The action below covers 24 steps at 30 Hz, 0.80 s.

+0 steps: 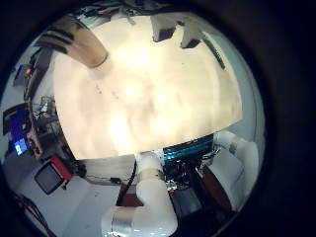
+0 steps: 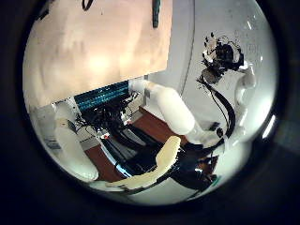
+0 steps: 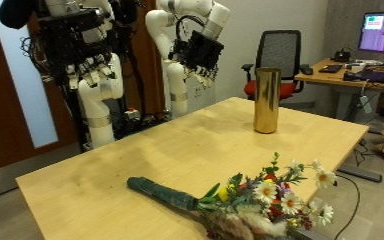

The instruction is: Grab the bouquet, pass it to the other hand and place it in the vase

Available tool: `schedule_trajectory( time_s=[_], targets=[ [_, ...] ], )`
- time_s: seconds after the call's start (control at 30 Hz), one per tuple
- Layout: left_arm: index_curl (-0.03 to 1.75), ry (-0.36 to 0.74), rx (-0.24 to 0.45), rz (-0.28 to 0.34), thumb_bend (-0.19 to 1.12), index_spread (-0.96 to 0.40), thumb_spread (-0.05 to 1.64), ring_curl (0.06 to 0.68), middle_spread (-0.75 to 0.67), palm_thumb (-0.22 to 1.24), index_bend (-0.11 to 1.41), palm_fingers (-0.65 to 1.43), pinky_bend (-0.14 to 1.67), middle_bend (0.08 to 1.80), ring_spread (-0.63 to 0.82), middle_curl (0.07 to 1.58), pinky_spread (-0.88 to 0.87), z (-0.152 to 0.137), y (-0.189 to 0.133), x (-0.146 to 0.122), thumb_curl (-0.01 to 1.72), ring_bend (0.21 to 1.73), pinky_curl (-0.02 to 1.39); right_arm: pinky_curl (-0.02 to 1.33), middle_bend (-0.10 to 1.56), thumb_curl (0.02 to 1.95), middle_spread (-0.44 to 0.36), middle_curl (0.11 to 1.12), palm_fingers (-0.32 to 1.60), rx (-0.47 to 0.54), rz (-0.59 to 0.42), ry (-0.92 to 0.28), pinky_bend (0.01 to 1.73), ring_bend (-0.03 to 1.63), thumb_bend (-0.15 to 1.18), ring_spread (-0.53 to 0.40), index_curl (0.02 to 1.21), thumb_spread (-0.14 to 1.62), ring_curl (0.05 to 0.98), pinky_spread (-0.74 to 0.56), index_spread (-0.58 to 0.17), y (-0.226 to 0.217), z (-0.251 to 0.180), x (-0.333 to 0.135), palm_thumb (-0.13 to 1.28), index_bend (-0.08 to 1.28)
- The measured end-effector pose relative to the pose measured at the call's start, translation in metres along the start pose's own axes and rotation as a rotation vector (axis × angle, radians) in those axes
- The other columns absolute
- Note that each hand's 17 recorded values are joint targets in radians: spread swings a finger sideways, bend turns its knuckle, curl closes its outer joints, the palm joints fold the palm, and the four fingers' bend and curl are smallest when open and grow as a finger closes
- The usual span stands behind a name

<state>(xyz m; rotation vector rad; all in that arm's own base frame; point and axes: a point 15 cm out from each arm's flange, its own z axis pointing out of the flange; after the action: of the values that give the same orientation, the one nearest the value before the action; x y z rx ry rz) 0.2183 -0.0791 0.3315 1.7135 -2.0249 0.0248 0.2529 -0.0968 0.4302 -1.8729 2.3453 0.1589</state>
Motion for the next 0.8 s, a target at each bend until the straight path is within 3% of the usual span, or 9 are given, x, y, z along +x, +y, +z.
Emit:
schedule_trajectory(
  time_s=[0.33,0.5,0.8],
  targets=[
    [0.28,0.000,-0.008,0.000,-0.03,0.34,0.84,0.215,0.45,0.16,0.16,0.06,0.20,0.25,0.54,0.32,0.51,0.001,0.001,0.001,0.32,0.47,0.31,0.26,0.36,0.38,0.098,0.32,0.32,-0.014,0.006,-0.022,0.41,0.61,-0.02,0.074,0.27,1.04,0.163,0.25,-0.229,-0.007,0.009,-0.002,0.67,0.16],
    [0.28,-0.028,-0.005,0.039,-0.03,0.34,0.84,0.213,0.44,0.16,0.16,0.06,0.20,0.25,0.54,0.32,0.51,-0.001,0.001,0.008,0.31,0.47,0.31,0.26,0.35,0.38,0.098,0.32,0.32,-0.034,0.003,-0.069,0.42,0.63,-0.02,0.062,0.27,1.05,0.166,0.23,-0.229,-0.030,0.027,-0.010,0.67,0.16],
    [0.28,-0.090,0.024,0.104,-0.03,0.34,0.85,0.214,0.42,0.17,0.16,0.06,0.20,0.25,0.53,0.32,0.50,-0.017,-0.001,0.011,0.31,0.47,0.31,0.26,0.37,0.38,0.112,0.33,0.34,-0.021,0.153,-0.112,0.47,0.68,-0.03,0.042,0.26,1.06,0.170,0.23,-0.192,-0.090,0.063,-0.010,0.63,0.15]
  ],
)
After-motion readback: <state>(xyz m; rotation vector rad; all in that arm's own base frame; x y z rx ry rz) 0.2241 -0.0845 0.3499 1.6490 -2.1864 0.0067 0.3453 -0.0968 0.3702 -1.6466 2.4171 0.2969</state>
